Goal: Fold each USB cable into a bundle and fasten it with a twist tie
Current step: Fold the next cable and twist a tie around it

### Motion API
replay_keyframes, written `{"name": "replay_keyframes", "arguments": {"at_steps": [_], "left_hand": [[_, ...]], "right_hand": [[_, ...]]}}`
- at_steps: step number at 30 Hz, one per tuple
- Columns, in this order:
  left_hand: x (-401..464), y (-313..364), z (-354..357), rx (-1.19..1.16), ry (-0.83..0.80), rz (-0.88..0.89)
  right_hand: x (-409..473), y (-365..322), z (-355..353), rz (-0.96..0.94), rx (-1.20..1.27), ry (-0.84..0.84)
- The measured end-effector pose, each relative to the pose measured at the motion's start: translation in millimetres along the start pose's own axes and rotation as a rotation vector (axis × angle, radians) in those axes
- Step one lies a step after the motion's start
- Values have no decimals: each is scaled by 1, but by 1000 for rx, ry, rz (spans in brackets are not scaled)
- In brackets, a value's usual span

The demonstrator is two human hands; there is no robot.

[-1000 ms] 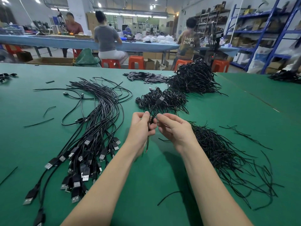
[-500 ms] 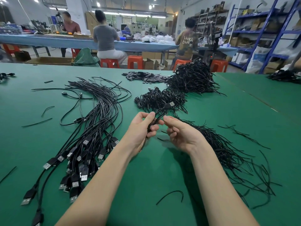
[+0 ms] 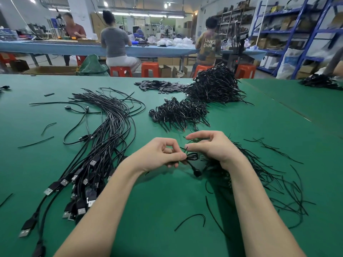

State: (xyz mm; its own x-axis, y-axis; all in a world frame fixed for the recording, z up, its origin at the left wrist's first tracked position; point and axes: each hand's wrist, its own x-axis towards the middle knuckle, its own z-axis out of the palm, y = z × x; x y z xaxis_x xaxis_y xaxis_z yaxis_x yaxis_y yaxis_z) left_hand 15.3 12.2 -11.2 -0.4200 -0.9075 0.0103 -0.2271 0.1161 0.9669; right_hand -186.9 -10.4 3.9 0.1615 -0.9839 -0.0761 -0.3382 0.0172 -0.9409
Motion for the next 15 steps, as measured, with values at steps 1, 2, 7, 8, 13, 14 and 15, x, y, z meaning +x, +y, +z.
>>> {"name": "replay_keyframes", "arguments": {"at_steps": [1, 2, 7, 8, 13, 14, 15], "left_hand": [[2, -1, 3, 22, 43, 11], [5, -2, 5, 23, 93, 28], [13, -5, 5, -100, 343, 75], [13, -5, 6, -118, 360, 74], [12, -4, 12, -358, 449, 27], [12, -4, 12, -360, 463, 21], [11, -5, 12, -325, 478, 20]], "right_hand": [[2, -3, 3, -42, -73, 82], [3, -6, 7, -83, -105, 152], [6, -10, 27, -142, 184, 250], [6, -10, 28, -155, 199, 253], [5, -11, 28, -230, 160, 176], [4, -11, 26, -239, 94, 161], [3, -11, 24, -241, 20, 147]]}}
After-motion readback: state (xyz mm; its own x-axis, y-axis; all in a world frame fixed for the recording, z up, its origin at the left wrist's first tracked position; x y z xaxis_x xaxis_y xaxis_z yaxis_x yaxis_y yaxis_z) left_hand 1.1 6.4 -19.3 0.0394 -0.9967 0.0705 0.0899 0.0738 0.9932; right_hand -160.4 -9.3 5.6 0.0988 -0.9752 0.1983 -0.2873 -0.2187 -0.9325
